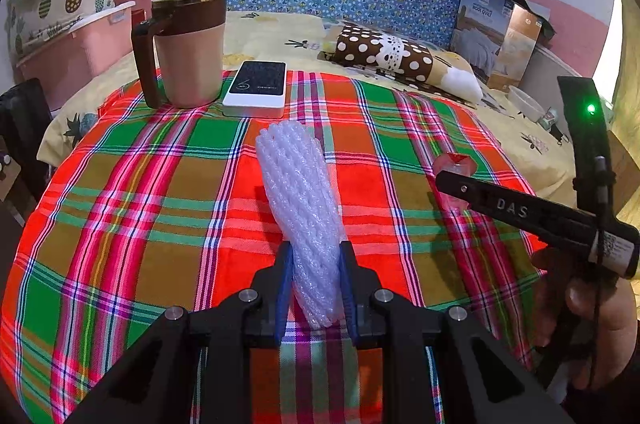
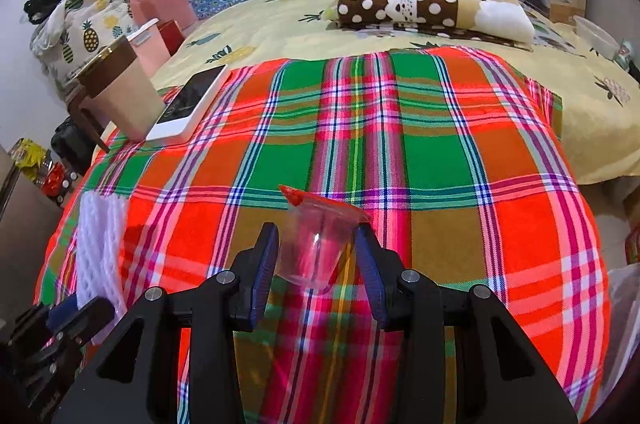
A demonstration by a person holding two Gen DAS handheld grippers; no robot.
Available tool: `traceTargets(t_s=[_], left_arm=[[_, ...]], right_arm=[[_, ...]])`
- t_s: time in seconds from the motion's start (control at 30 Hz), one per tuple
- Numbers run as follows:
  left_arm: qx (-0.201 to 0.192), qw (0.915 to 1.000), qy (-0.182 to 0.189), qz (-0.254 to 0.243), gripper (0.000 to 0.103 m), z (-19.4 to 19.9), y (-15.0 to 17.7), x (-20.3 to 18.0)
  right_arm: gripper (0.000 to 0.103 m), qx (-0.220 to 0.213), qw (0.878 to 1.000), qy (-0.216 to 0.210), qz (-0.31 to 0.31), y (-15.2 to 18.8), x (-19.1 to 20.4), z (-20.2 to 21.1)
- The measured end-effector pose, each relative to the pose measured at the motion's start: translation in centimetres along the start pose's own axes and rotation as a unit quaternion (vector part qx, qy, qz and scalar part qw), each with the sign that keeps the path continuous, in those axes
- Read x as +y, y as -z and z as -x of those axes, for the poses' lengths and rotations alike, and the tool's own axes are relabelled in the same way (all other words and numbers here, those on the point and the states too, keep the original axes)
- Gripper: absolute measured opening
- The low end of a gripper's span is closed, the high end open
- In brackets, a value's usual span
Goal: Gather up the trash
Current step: 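Grasp the white foam net sleeve with the left tool while the right tool grasps the clear plastic cup, then carry the foam sleeve and plastic cup over the white bin with both tools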
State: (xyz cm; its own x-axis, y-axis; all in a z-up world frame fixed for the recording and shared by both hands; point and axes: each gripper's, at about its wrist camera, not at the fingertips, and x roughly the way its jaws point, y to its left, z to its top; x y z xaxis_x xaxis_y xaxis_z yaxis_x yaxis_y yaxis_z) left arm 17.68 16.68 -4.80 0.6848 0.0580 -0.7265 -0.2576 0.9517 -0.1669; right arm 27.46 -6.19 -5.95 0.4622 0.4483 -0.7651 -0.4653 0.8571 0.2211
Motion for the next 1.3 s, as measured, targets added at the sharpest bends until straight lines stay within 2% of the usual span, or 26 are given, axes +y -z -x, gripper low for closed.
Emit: traceTargets(t_s=[0.1,0.4,0.67,1.07,1.3], left_arm=[[0.004,1.0000,-0.003,-0.001,0.023,-0.3,0.1,0.0],[0.006,0.9999,-0.006,-0.006,0.023,-0.2,0.1,-0.5],[0.003,0.9999,-0.003,-0.017,0.023,0.9,0.7,-2.0],[0.002,0.9983,0.029,-0.051,0.023,3.9,3.4,-7.2],[0.006,0.9957,0.055,-0.074,0.023,5.4,5.3,-10.3]], right_arm=[[0.035,-0.004,1.000,0.004,0.001,0.1,-0.1,0.2],[0.035,-0.013,1.000,-0.007,0.010,0.5,-0.5,1.7],[0.035,-0.018,0.999,-0.021,0.023,2.6,-0.9,4.6],[0.035,-0.048,0.998,-0.012,0.027,5.8,-2.9,10.2],[0.035,-0.056,0.998,-0.001,0.003,8.0,-4.7,12.5]])
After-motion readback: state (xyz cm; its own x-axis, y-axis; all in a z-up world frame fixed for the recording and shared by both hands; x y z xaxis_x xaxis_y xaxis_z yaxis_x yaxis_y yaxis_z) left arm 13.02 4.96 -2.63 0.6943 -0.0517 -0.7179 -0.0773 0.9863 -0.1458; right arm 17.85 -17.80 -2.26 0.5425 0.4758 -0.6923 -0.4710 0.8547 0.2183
